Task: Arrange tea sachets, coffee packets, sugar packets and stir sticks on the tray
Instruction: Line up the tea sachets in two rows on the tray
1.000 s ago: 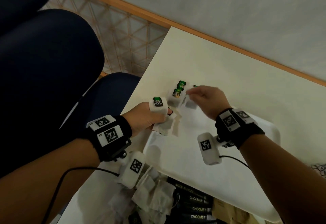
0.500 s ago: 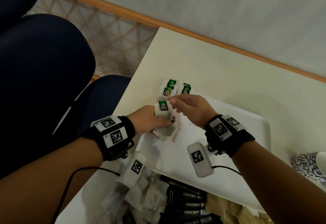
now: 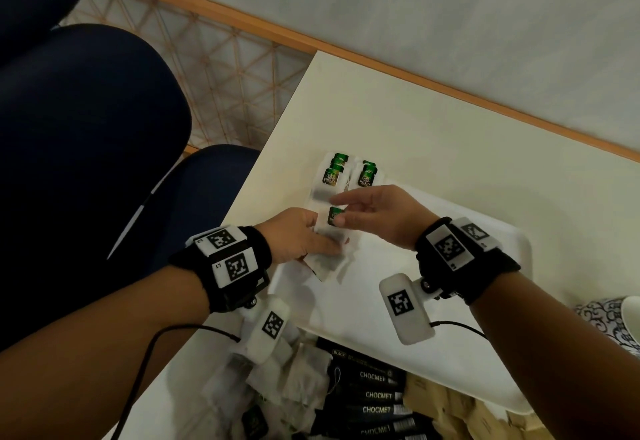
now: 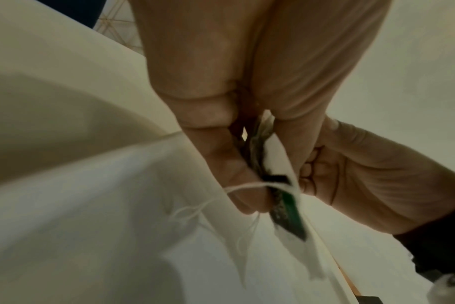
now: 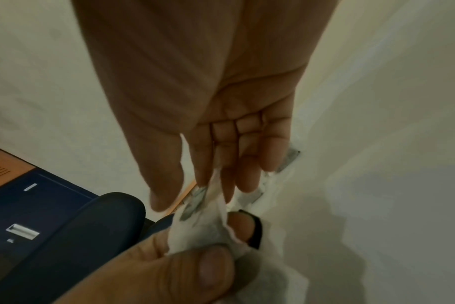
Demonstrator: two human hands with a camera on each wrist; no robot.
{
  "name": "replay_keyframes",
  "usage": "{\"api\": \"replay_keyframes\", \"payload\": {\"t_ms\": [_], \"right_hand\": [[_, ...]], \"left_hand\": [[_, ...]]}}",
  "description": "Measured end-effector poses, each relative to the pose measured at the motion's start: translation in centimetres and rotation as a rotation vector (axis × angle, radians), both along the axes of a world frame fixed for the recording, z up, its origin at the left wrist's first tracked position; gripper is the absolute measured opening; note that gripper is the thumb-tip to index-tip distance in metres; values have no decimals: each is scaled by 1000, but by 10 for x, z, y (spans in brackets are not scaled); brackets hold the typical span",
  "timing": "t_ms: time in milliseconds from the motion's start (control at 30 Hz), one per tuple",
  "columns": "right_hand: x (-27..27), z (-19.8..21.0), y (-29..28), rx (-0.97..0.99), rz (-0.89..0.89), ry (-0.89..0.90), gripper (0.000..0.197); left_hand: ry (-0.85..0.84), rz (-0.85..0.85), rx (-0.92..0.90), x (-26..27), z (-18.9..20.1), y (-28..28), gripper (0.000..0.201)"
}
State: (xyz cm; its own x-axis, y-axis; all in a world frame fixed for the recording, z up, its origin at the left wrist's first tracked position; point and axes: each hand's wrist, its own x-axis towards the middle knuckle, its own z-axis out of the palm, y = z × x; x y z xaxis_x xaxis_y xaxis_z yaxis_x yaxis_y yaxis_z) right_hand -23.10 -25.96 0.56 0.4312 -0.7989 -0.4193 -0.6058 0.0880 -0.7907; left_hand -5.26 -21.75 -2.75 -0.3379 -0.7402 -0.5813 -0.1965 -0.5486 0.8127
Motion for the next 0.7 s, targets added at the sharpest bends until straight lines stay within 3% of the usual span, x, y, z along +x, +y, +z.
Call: {"api": "replay_keyframes", "payload": {"t_ms": [200,367,700], "right_hand": [[-5,3,-2,40,-100,-120,16],[-15,-3,-5,38,-25,4,15],[-16,-20,-44,-270,-183,211,15]], "left_hand": [[-38,50,-37,10,-2,0,15],[-31,251,-85,23,0,-2,29],[100,423,-127,20,0,-9,35]]}}
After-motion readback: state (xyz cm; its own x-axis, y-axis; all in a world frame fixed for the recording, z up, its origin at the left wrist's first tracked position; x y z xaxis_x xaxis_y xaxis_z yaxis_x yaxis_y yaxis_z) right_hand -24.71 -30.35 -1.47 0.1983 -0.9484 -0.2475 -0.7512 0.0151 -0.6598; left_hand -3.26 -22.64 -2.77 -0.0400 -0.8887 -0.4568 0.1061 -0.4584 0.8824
